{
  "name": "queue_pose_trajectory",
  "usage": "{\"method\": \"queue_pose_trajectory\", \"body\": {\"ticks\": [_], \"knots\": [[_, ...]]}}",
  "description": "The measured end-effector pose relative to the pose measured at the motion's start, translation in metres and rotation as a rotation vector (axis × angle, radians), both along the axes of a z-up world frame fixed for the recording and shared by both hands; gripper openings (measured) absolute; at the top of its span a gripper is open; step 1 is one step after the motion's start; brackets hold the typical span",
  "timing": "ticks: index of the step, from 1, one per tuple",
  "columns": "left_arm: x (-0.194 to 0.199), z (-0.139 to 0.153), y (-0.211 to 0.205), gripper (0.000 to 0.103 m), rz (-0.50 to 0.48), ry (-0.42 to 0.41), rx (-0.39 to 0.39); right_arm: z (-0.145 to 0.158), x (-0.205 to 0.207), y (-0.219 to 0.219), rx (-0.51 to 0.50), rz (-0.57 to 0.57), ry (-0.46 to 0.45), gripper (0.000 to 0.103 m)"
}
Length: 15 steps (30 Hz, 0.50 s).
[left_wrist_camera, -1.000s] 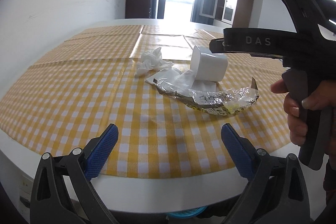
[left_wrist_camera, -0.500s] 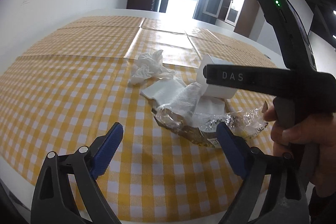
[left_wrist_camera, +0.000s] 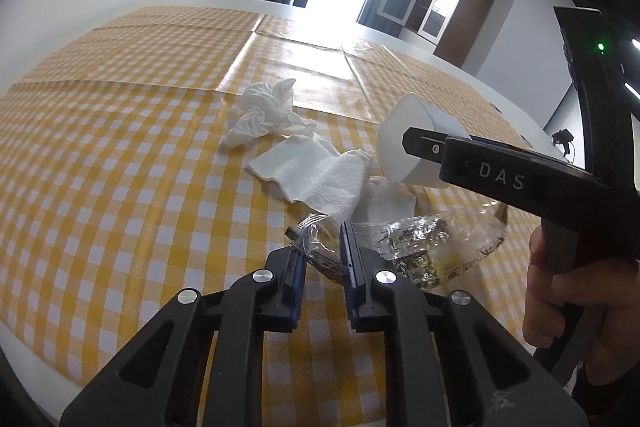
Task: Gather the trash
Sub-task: 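Grasp the foil wrapper with the left gripper while the right gripper grasps the white foam box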
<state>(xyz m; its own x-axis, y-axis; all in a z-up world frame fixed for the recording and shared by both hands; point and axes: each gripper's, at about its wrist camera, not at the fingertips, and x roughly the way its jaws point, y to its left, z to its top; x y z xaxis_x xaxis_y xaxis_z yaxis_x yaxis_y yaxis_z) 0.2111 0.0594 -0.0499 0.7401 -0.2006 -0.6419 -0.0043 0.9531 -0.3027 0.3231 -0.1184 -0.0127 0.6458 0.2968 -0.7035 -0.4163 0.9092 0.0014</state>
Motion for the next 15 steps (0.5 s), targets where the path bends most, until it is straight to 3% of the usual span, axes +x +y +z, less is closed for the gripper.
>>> {"method": "queue_pose_trajectory", "body": {"ticks": [8, 11, 15], "knots": [[-0.042, 0.017, -0.010, 0.012, -0.001, -0.068, -0.031, 0.029, -0.041, -0.036, 0.041, 0.007, -0.126, 0.062], [-0.061, 0.019, -0.022, 0.012, -0.035, -0.072, -0.064, 0.036, -0.059, -0.053, 0.069, 0.010, -0.142, 0.062], [-0.086, 0.025, -0.034, 0.011, -0.056, -0.096, -0.049, 0.037, -0.088, -0.071, 0.081, 0.022, -0.160, 0.062]]}}
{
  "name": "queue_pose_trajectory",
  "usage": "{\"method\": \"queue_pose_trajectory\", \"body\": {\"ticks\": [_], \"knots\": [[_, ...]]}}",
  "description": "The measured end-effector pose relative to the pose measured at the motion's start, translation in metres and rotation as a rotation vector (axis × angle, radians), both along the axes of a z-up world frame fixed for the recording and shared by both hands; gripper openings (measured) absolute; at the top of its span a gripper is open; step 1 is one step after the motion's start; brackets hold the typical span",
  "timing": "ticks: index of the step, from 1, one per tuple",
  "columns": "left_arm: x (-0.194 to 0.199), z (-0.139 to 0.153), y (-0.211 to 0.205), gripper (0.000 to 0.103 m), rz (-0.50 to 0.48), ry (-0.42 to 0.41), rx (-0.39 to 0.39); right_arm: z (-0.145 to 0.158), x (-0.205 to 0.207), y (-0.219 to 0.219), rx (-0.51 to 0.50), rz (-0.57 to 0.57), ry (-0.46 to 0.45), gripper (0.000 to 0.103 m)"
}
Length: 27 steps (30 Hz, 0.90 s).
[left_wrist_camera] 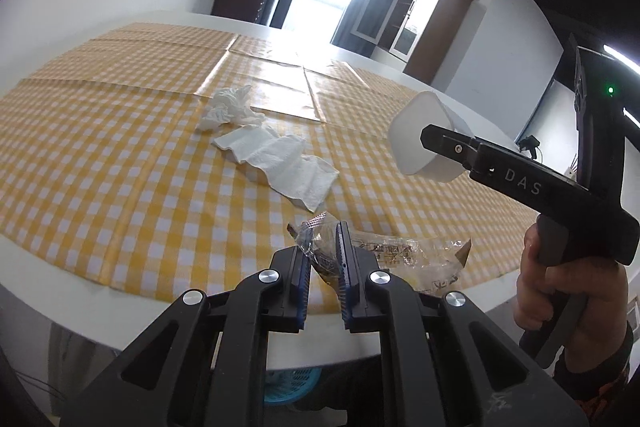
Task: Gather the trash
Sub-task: 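Grasp the foil wrapper with the left gripper while the right gripper grasps the white foam box, then carry the foil wrapper and foam box down over the blue wastebasket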
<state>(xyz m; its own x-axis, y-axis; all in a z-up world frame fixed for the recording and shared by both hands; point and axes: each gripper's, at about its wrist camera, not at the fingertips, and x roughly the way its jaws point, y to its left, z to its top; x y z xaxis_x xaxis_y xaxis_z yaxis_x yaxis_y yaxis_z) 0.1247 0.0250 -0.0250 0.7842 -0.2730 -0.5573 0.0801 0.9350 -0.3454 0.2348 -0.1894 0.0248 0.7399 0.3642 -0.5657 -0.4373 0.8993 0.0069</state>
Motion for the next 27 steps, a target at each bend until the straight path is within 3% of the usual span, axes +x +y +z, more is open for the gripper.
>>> {"method": "queue_pose_trajectory", "body": {"ticks": [13, 19, 27], "knots": [[-0.080, 0.027, -0.006, 0.011, -0.042, -0.066, 0.027, 0.013, -0.086, -0.057, 0.059, 0.039, -0.048, 0.062], [-0.109, 0.012, -0.004, 0.011, -0.018, -0.024, 0.058, 0.008, -0.126, -0.066, 0.077, 0.080, -0.056, 0.062], [-0.133, -0.017, -0.007, 0.011, -0.004, 0.044, 0.081, -0.030, -0.181, -0.082, 0.069, 0.104, -0.019, 0.062]]}}
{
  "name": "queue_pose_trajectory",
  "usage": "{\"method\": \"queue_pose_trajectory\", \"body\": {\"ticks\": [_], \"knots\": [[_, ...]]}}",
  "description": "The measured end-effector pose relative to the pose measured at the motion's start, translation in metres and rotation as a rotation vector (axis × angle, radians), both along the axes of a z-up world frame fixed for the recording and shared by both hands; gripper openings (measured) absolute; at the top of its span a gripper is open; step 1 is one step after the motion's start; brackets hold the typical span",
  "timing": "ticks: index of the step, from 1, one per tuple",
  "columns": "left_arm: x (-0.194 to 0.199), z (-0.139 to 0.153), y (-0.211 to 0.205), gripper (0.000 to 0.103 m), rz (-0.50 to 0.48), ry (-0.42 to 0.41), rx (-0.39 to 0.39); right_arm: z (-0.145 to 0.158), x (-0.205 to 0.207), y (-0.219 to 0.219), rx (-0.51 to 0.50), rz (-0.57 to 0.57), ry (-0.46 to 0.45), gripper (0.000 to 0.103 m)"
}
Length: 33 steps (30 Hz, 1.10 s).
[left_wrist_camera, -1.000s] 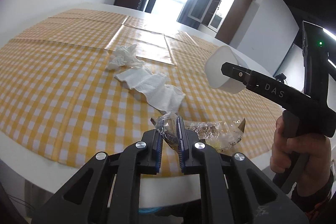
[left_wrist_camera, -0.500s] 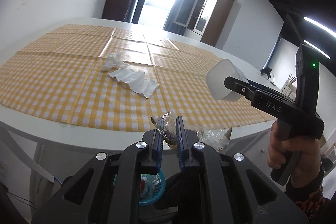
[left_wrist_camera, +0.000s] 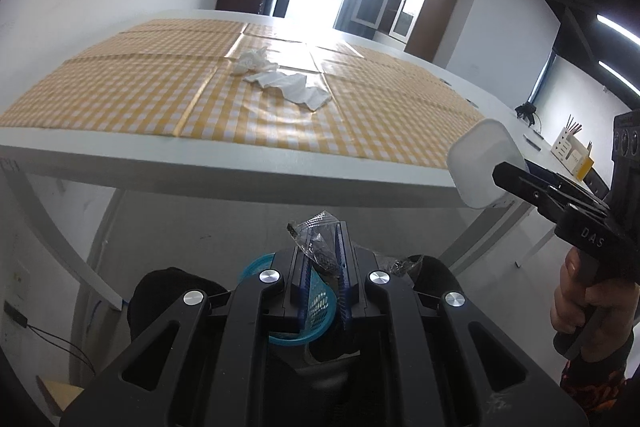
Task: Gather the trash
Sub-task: 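Carry the foil wrapper and foam box down over the blue wastebasket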
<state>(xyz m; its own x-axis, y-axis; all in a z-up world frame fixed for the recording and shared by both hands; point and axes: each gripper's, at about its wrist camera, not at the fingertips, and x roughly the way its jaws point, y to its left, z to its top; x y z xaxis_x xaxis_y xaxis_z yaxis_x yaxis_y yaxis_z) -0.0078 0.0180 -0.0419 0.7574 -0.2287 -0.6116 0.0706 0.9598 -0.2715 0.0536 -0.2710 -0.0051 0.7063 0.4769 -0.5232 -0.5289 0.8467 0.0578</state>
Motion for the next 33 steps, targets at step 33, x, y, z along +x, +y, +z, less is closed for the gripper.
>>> {"method": "queue_pose_trajectory", "body": {"ticks": [33], "knots": [[0.122, -0.207, -0.007, 0.011, 0.025, 0.356, 0.189, -0.229, 0.065, 0.044, -0.252, 0.002, 0.444, 0.062]]}}
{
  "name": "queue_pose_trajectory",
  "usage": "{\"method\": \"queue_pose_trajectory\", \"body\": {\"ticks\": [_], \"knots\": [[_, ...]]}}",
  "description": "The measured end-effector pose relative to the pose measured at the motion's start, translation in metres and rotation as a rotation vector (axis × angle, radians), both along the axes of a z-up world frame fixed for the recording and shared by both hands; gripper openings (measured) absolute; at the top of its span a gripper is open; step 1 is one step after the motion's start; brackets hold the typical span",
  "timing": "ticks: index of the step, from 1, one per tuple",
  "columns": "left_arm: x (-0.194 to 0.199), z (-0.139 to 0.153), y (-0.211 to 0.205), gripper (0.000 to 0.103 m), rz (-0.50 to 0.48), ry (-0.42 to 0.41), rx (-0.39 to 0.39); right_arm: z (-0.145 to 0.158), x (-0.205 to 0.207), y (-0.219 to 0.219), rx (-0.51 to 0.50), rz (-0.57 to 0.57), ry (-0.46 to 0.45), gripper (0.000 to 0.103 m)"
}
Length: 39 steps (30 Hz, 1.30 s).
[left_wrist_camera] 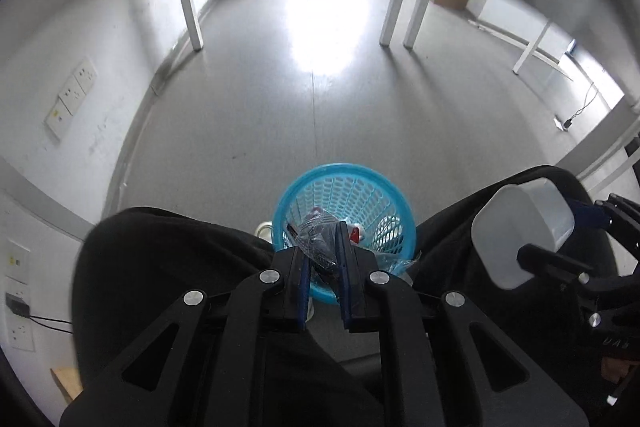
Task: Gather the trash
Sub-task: 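Carry the foil wrapper and foam box down over the blue wastebasket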
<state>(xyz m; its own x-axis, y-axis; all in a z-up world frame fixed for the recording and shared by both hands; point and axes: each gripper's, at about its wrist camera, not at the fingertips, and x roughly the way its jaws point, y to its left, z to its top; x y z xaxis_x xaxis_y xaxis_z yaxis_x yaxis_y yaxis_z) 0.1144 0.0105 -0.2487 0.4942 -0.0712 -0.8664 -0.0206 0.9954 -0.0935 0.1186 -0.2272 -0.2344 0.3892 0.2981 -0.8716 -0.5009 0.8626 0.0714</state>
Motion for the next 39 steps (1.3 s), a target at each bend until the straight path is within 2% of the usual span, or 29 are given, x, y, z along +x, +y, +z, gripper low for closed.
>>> {"method": "queue_pose_trajectory", "body": {"ticks": [3, 5, 15, 22, 33, 39], "knots": [[0.016, -0.023, 0.005, 0.011, 0.027, 0.042, -0.014, -0.023, 0.016, 0.012, -0.050, 0.002, 0.037, 0.062], [0.029, -0.036, 0.012, 0.011, 0.060, 0.078, -0.045, -0.033, 0.028, 0.012, -0.031, -0.005, 0.090, 0.062], [0.077, -0.084, 0.014, 0.011, 0.125, 0.184, -0.060, -0.084, 0.080, 0.033, -0.073, -0.062, 0.202, 0.062], [0.108, -0.117, 0.009, 0.011, 0.128, 0.271, -0.015, -0.131, 0.115, 0.045, -0.091, -0.095, 0.333, 0.062], [0.144, -0.169, 0.004, 0.011, 0.119, 0.398, 0.039, -0.198, 0.150, 0.054, -0.142, -0.157, 0.475, 0.062], [0.156, -0.193, 0.005, 0.011, 0.120, 0.460, 0.038, -0.230, 0.169, 0.050, -0.179, -0.213, 0.535, 0.062]]}}
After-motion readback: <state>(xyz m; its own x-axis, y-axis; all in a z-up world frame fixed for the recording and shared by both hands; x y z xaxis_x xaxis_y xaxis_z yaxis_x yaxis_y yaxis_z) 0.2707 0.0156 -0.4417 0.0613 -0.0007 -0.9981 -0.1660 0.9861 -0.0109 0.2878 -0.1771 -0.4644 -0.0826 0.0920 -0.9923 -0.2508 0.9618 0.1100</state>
